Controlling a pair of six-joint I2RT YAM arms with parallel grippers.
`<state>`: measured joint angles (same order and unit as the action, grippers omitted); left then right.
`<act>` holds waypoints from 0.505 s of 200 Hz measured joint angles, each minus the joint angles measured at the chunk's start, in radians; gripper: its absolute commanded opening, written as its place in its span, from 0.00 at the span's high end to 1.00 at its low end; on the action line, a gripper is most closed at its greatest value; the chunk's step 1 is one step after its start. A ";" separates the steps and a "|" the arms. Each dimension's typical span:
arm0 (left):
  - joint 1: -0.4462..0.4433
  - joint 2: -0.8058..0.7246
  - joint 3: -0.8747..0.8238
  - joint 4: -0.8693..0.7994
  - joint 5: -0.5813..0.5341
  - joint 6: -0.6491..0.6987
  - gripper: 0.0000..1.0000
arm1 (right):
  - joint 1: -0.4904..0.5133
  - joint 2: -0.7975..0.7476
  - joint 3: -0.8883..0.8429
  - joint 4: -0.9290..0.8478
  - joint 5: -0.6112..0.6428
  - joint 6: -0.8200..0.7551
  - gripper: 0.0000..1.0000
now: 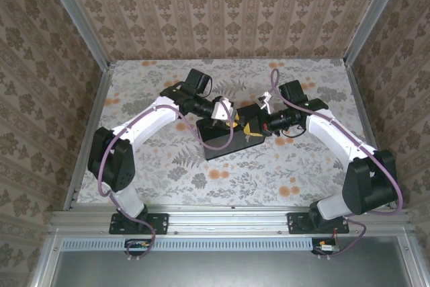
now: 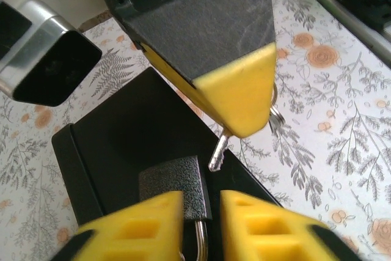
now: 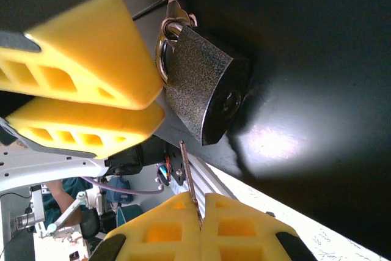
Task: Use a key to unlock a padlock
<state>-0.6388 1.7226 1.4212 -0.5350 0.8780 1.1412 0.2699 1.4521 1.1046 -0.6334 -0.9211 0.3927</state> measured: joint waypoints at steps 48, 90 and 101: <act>0.005 0.000 0.013 -0.034 -0.008 0.001 0.37 | -0.039 -0.029 0.000 -0.030 0.004 -0.014 0.99; -0.004 0.046 0.132 -0.109 -0.021 -0.005 0.37 | -0.056 -0.039 0.000 -0.045 0.007 -0.029 0.99; -0.011 0.079 0.181 -0.143 -0.028 -0.005 0.37 | -0.056 -0.051 0.000 -0.050 0.008 -0.031 0.99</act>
<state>-0.6495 1.8019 1.6020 -0.6781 0.8497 1.1362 0.2138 1.4006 1.1046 -0.6834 -0.9131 0.3622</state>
